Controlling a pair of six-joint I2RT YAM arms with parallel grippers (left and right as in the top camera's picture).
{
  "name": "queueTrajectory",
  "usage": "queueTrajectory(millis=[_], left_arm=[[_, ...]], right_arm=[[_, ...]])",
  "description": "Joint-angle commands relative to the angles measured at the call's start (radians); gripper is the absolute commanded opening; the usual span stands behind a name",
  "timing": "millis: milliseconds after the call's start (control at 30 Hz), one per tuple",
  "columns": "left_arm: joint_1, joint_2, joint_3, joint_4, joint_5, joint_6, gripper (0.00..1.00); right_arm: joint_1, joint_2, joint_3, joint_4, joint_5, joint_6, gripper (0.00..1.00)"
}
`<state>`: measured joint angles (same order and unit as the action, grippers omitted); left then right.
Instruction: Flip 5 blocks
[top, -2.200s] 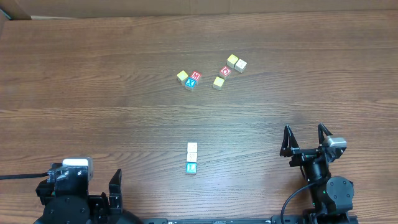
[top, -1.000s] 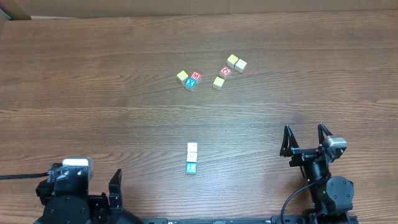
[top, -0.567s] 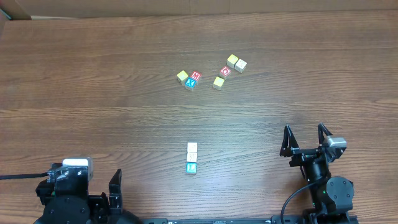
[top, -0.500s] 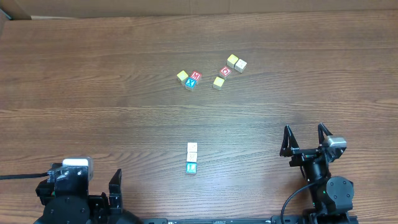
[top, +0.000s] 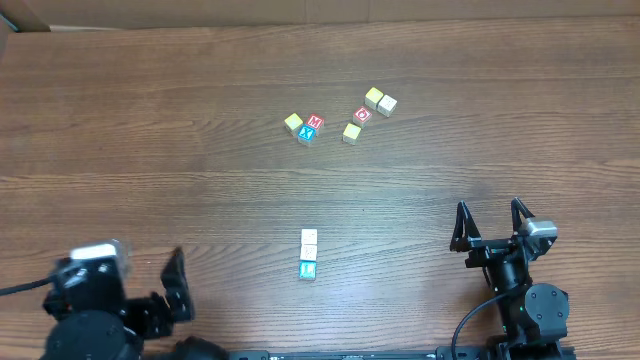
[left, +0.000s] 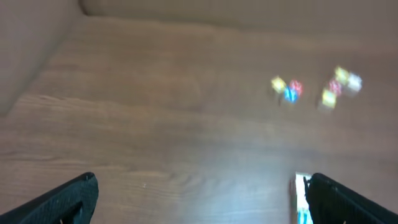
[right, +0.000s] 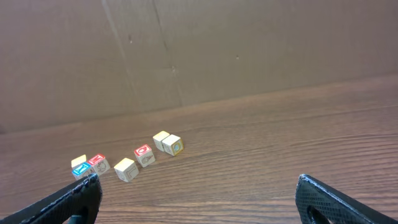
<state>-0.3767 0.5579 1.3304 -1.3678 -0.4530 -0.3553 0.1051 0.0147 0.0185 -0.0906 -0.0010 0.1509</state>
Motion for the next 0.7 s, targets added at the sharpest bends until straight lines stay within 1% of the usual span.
queueTrajectory(millis=[0, 133, 200, 267, 333, 500, 667], left_arm=[[0.138, -0.011, -0.016, 0.081, 0.064, 0.019, 1.0], [0.306, -0.02, -0.086, 0.247, 0.211, 0.025, 1.0], [0.371, -0.043, -0.155, 0.352, 0.325, 0.075, 1.0], [0.416, -0.082, -0.244, 0.463, 0.42, 0.098, 1.0], [0.435, -0.13, -0.336, 0.564, 0.473, 0.098, 1.0], [0.438, -0.301, -0.615, 0.79, 0.525, 0.098, 1.0], [0.438, -0.44, -0.851, 0.94, 0.524, 0.098, 1.0]], right_arm=[[-0.003, -0.012, -0.011, 0.006, -0.012, -0.021, 1.0], [-0.003, -0.012, -0.011, 0.006, -0.012, -0.021, 1.0], [-0.003, -0.012, -0.011, 0.006, -0.012, -0.021, 1.0], [-0.003, -0.012, -0.011, 0.006, -0.012, -0.021, 1.0], [-0.003, -0.012, -0.011, 0.006, -0.012, -0.021, 1.0], [-0.003, -0.012, -0.011, 0.006, -0.012, -0.021, 1.0], [-0.003, -0.012, -0.011, 0.006, -0.012, -0.021, 1.0]])
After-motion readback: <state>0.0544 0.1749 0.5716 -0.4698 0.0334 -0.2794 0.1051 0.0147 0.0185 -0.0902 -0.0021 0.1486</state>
